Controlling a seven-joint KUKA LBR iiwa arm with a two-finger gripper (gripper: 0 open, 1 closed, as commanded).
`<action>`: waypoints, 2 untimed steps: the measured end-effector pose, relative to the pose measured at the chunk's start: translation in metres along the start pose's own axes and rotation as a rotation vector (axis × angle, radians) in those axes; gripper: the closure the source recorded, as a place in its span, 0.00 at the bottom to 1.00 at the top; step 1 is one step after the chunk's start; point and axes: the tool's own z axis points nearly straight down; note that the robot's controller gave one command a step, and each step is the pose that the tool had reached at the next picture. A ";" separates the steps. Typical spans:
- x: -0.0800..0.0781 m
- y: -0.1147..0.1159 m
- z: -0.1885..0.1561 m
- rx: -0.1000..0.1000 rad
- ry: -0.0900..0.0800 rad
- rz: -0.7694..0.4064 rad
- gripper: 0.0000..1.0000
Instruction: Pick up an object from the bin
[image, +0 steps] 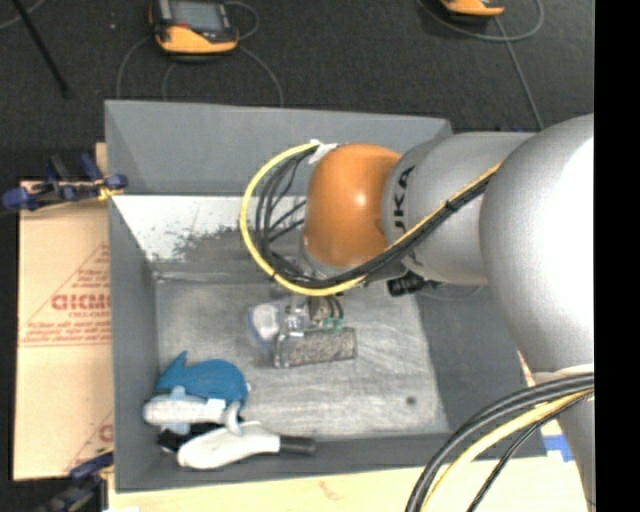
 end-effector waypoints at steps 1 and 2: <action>-0.026 0.063 0.035 0.005 -0.009 -0.502 1.00; -0.026 0.063 0.035 0.004 -0.009 -0.501 1.00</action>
Offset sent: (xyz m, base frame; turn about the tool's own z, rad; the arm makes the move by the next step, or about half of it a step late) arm 0.0000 0.0000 0.0000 0.0000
